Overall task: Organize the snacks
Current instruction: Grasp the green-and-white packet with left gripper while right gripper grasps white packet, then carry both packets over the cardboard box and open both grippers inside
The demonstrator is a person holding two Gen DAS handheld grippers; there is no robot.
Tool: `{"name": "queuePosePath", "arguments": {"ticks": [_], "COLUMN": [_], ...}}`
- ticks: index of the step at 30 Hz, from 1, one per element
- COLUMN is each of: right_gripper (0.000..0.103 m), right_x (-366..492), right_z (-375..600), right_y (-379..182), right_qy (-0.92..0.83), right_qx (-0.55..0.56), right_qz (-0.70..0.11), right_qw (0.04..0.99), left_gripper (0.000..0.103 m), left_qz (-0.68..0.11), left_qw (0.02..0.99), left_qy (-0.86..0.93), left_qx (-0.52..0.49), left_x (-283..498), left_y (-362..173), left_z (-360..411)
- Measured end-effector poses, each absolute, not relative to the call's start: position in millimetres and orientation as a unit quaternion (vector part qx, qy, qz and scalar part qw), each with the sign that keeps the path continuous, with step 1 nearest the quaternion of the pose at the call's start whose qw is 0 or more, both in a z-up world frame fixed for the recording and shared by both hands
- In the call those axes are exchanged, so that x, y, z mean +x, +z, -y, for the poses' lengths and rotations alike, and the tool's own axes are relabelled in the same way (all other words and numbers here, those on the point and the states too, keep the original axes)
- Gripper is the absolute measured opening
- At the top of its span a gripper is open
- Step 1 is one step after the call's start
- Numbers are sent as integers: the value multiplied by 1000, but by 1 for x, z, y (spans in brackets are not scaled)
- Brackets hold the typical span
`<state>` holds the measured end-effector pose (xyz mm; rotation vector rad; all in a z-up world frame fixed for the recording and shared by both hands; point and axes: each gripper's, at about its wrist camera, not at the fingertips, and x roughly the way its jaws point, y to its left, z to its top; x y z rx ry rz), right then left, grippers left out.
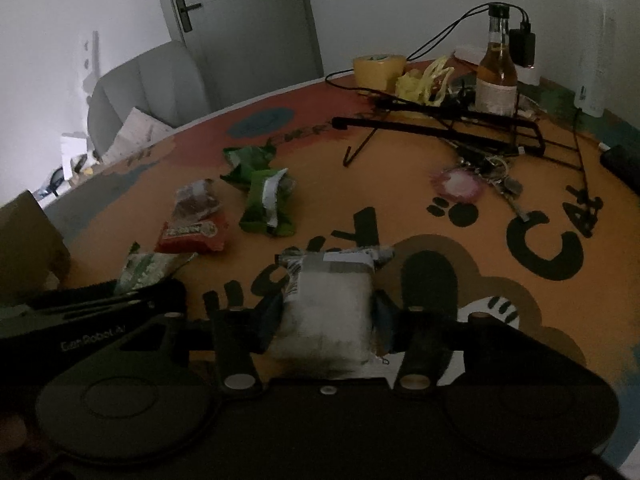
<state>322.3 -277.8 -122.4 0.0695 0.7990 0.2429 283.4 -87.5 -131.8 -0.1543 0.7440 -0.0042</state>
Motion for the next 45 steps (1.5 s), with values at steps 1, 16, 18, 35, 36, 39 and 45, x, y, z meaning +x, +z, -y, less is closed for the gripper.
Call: {"name": "queuePosePath", "arguments": {"ticks": [1,16,18,35,36,39,45], "right_gripper": [45,45,45,45,45,45,44], "right_x": [322,309,307,286,284,282,275], "right_z": [278,248,241,176,173,161,139], "right_y": [-120,-75,-69,-35,-34,-31,-26], "right_qy": [119,165,175,247,250,261,278], "right_qx": [36,53,52,37,37,37,32], "right_qz": [-385,-344,-338,-309,-308,-305,-300], "right_qw": [915,923,923,918,917,915,912], "left_gripper": [53,52,52,52,52,52,52], "left_qz": [-362,-301,-295,-258,-258,-255,-251], "left_qw": [929,949,951,959,959,959,957], "left_qy": [-1,7,10,60,63,74,92], "left_qx": [-76,-91,-91,-101,-101,-103,-110], "left_x": [282,244,238,197,195,189,178], "left_y": [-130,-66,-58,-23,-23,-20,-18], "left_z": [86,59,54,-2,-5,-18,-41]}}
